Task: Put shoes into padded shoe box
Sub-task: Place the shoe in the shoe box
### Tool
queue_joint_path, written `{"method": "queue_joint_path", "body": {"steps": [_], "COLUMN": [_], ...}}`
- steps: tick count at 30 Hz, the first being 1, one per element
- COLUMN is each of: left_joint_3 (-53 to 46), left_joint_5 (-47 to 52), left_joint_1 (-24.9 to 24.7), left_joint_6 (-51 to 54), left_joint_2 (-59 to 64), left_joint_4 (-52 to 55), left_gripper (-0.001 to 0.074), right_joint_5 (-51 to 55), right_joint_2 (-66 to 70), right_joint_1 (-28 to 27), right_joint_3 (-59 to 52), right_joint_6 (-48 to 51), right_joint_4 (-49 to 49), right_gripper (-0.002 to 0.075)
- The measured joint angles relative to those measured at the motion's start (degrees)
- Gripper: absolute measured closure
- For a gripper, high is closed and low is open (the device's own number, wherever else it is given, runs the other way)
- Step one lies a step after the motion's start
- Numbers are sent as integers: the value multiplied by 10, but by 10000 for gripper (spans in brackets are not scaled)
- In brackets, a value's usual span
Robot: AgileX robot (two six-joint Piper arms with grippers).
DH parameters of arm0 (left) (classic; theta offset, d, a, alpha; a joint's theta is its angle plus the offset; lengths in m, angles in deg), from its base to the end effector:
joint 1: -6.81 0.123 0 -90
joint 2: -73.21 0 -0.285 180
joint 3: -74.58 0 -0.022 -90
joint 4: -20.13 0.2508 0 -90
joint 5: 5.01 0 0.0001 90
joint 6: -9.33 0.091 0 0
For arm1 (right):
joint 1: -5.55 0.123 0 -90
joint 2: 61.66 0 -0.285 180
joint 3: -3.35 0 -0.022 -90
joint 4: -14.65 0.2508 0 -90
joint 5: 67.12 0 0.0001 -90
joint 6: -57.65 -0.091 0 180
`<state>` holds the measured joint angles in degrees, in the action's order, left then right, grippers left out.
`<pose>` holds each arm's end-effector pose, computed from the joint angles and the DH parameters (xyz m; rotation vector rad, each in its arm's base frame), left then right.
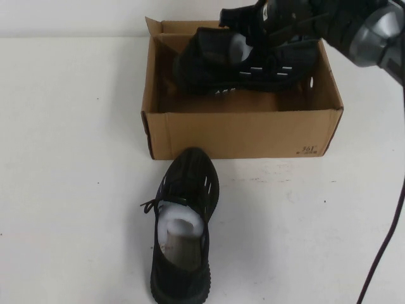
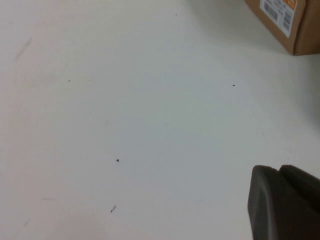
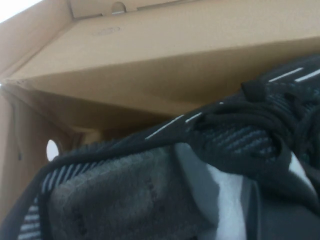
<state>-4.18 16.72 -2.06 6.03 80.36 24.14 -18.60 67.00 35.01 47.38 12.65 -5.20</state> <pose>0.0522 -0.0058 0.1707 0.1345 1.8736 -0.0770 0.4395 0.2216 0.3327 0.1743 2.2722 0.2679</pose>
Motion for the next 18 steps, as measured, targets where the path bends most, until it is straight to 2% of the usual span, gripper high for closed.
{"method": "queue_joint_path", "body": {"steps": [18], "left_joint_3": [0], "left_joint_5": [0], "left_joint_1": [0], "left_joint_6": [0], "left_joint_2": [0], "left_joint_4": [0], "left_gripper": [739], "right_joint_5": [-62], "right_joint_2": [55], "right_joint_1": [-16], "right_joint_3": [6], "right_joint_6": [0], "right_joint_4": [0], "right_gripper": [706]}}
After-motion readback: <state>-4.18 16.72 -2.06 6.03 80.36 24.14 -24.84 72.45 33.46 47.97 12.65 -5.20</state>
